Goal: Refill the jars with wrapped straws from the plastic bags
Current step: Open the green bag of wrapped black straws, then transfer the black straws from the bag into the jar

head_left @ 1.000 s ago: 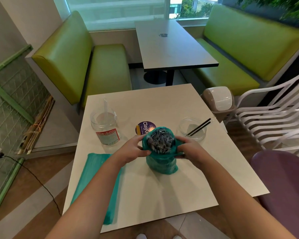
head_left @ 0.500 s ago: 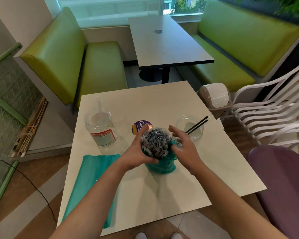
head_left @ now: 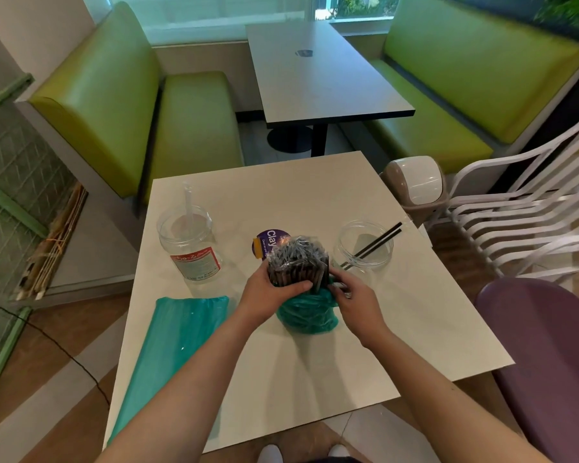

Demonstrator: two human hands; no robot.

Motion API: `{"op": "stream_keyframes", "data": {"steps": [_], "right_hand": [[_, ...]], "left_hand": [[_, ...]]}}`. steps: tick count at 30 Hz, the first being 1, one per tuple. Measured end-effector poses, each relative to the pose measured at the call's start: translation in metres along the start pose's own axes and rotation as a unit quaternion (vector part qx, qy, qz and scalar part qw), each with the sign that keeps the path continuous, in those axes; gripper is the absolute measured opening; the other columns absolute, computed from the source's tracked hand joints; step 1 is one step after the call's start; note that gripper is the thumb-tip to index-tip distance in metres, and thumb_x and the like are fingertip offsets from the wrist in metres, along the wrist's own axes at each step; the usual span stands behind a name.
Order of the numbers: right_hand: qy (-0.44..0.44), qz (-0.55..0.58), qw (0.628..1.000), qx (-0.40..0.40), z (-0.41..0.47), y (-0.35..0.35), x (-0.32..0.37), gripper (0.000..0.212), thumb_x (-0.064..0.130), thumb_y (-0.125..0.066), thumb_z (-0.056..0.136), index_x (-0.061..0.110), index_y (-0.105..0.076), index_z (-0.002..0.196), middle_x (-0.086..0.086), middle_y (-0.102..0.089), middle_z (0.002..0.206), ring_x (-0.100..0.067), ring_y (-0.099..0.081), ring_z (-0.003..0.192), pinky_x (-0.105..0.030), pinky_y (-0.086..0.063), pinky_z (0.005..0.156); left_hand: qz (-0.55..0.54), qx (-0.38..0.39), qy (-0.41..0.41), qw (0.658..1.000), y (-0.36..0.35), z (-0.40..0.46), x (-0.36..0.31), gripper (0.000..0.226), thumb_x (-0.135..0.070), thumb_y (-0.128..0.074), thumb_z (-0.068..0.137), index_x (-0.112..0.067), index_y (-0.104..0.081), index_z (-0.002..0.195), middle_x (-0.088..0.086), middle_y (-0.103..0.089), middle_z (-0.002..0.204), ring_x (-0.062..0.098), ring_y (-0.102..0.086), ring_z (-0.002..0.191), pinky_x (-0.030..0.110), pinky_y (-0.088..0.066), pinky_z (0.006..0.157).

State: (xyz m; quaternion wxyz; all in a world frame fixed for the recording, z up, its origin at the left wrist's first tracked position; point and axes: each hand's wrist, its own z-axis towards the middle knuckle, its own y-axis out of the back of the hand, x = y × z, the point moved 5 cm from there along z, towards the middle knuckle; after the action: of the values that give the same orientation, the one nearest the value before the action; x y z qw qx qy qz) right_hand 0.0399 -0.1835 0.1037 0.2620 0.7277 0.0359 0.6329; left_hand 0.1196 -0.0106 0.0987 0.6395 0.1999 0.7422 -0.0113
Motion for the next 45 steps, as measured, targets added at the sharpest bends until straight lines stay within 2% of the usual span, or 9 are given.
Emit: {"op": "stream_keyframes", "data": {"steps": [6,9,14,18,23,27,32,39,45], "right_hand": [[0.041,-0.014,0.999,-0.028,0.0,0.003,0.012,0.055,-0.005,-0.051,0.089,0.024,-0.054,0.136,0.011,-0.054,0.116,-0.007,-0.043,0.115,-0.025,-0.035,0.106],[0.073,0.012,0.997,-0.023,-0.002,0.004,0.025,0.063,0.002,-0.059,0.084,0.027,-0.047,0.141,0.023,-0.05,0.118,-0.005,-0.041,0.12,-0.023,-0.032,0.106],[0.067,0.016,0.998,-0.014,0.012,-0.002,0.024,0.059,0.023,-0.071,0.085,0.026,-0.048,0.14,0.007,-0.055,0.12,-0.008,-0.054,0.112,-0.028,-0.046,0.098],[0.06,0.019,0.998,-0.029,0.02,-0.002,0.03,0.042,0.022,-0.076,0.081,0.028,-0.061,0.119,0.006,-0.057,0.104,-0.008,-0.057,0.095,-0.024,-0.049,0.083],[0.032,0.062,0.997,-0.033,0.026,0.002,0.029,0.023,0.021,-0.081,0.076,0.019,-0.066,0.093,0.005,-0.057,0.094,-0.01,-0.06,0.084,-0.015,-0.048,0.071],[0.009,0.097,0.995,0.001,0.028,0.006,0.026,0.015,0.021,-0.078,0.08,0.021,-0.067,0.091,0.007,-0.066,0.087,-0.008,-0.063,0.083,-0.021,-0.053,0.073],[0.021,0.092,0.995,0.007,0.03,0.012,0.028,0.008,0.016,-0.066,0.09,0.02,-0.062,0.097,0.01,-0.067,0.088,0.005,-0.06,0.076,-0.008,-0.045,0.067],[0.035,0.045,0.998,0.002,0.027,0.007,0.03,0.01,0.015,-0.069,0.087,0.016,-0.063,0.094,0.007,-0.065,0.085,-0.003,-0.058,0.076,-0.01,-0.045,0.063],[0.042,0.023,0.999,-0.004,0.022,0.003,0.034,0.007,0.014,-0.069,0.085,0.014,-0.065,0.092,0.008,-0.065,0.082,-0.004,-0.058,0.076,-0.009,-0.043,0.061]], "left_hand": [[0.009,0.01,-0.006,1.0,-0.003,0.003,-0.003,0.081,-0.028,-0.089,0.067,-0.021,-0.048,0.136,-0.008,-0.061,0.12,0.01,-0.057,0.112,0.014,-0.043,0.084],[0.003,0.026,-0.003,1.0,-0.001,0.009,-0.001,0.084,-0.022,-0.088,0.068,-0.019,-0.044,0.14,-0.004,-0.061,0.125,0.013,-0.056,0.118,0.026,-0.046,0.098],[0.004,0.052,-0.009,0.999,-0.005,0.009,0.0,0.092,-0.019,-0.093,0.059,-0.026,-0.042,0.135,-0.008,-0.061,0.124,0.011,-0.056,0.119,0.021,-0.048,0.095],[-0.015,0.031,-0.013,0.999,-0.011,0.006,0.005,0.097,-0.032,-0.098,0.041,-0.044,-0.04,0.117,-0.009,-0.06,0.125,0.008,-0.057,0.119,0.033,-0.05,0.1],[-0.004,-0.033,-0.029,0.999,-0.014,0.003,0.0,0.085,-0.021,-0.096,0.055,-0.04,-0.039,0.116,-0.016,-0.06,0.114,0.005,-0.058,0.109,0.021,-0.046,0.093],[0.006,-0.076,-0.02,0.997,-0.009,0.006,0.001,0.084,-0.033,-0.093,0.06,-0.026,-0.048,0.131,-0.011,-0.063,0.116,0.007,-0.059,0.108,0.02,-0.047,0.091],[0.016,-0.096,-0.013,0.995,-0.001,0.009,0.0,0.086,-0.032,-0.092,0.063,-0.02,-0.048,0.136,-0.009,-0.061,0.118,0.007,-0.056,0.109,0.02,-0.043,0.092],[-0.011,-0.053,-0.005,0.999,-0.003,0.011,0.008,0.097,-0.034,-0.094,0.057,-0.023,-0.044,0.139,-0.009,-0.062,0.125,0.011,-0.058,0.118,0.032,-0.047,0.103],[-0.031,0.017,-0.02,0.999,-0.008,0.005,0.005,0.099,-0.015,-0.096,0.052,-0.026,-0.039,0.133,-0.012,-0.059,0.124,0.006,-0.055,0.118,0.02,-0.045,0.094]]}}
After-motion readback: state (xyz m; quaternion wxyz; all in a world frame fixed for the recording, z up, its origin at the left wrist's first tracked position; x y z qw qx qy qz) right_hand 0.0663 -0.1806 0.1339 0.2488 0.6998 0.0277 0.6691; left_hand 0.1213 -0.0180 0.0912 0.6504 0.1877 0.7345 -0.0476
